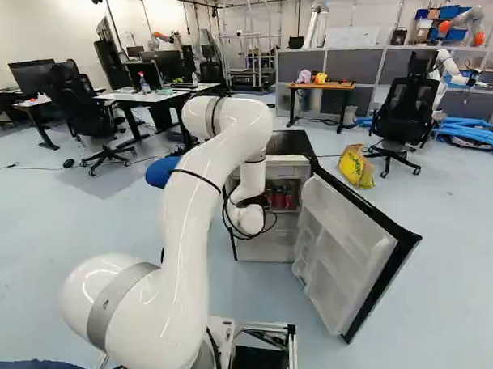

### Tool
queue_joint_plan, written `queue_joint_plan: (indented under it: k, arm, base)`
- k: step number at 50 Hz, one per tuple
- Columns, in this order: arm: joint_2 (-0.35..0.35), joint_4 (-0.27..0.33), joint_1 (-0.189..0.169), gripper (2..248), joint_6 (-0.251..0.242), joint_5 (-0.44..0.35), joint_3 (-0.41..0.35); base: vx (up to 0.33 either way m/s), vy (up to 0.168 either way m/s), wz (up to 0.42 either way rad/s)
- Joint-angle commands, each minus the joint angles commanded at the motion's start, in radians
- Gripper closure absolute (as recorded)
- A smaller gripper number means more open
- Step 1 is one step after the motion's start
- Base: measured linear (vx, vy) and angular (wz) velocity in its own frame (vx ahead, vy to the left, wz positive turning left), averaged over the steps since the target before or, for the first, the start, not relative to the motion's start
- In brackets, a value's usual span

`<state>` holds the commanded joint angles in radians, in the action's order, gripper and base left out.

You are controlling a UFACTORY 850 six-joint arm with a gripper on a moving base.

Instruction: Grab a drink from the fridge

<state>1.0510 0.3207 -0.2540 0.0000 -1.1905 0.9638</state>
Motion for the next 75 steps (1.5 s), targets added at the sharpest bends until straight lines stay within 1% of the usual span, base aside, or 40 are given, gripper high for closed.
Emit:
queue_joint_plan:
  k: [22, 45, 50, 68, 75]
  arm:
    - [-0.135, 0.0, -0.007, 158, 0.0, 0.001, -0.164]
    - [-0.278, 0.0, -0.015, 158, 0.0, 0.03, -0.325]
    - [-0.301, 0.0, -0.015, 158, 0.0, 0.032, -0.344]
    - [-0.364, 0.0, -0.015, 158, 0.0, 0.032, -0.376]
    - [-0.389, -0.001, -0.015, 158, 0.0, 0.044, -0.387]
  base:
    - [0.0, 0.0, 0.0]
    - [0.0, 0.0, 0.0]
    - [0.0, 0.0, 0.0]
    - [0.0, 0.0, 0.0]
    - [0.0, 0.0, 0.0]
